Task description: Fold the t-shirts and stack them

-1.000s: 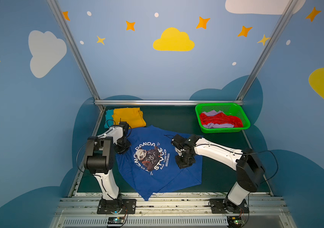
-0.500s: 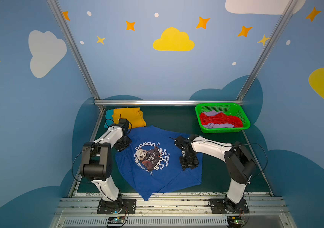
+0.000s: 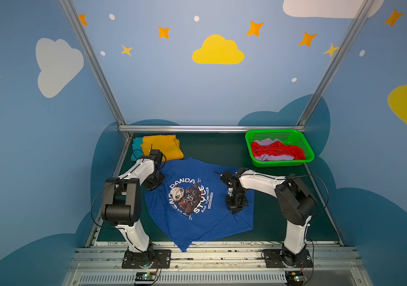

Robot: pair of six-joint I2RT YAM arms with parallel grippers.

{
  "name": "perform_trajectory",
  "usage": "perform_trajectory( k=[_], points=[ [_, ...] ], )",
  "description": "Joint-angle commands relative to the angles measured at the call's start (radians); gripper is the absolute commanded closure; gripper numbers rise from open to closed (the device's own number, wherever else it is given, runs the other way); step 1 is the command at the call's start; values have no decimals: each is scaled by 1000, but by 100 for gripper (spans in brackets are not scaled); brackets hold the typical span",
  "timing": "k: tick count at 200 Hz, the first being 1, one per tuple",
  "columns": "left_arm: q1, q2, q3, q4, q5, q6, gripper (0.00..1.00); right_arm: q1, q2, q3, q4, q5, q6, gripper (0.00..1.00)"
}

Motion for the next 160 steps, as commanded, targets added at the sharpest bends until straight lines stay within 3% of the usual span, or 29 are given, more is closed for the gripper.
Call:
perform_trajectory(
  k=[1, 46, 82, 160],
  points=[
    [2, 18, -1, -19, -15, -6, 85, -69, 48, 49, 22, 40, -31, 100],
    [2, 36, 7, -10, 1, -14, 85, -269, 144, 256, -14, 118, -73, 100],
    [1, 59, 9, -4, 7, -12, 85, -308, 54, 350, -55, 154, -93, 100],
    [1, 82, 10, 21, 15, -13, 85, -269, -453, -113, -99, 174, 34, 100]
  ],
)
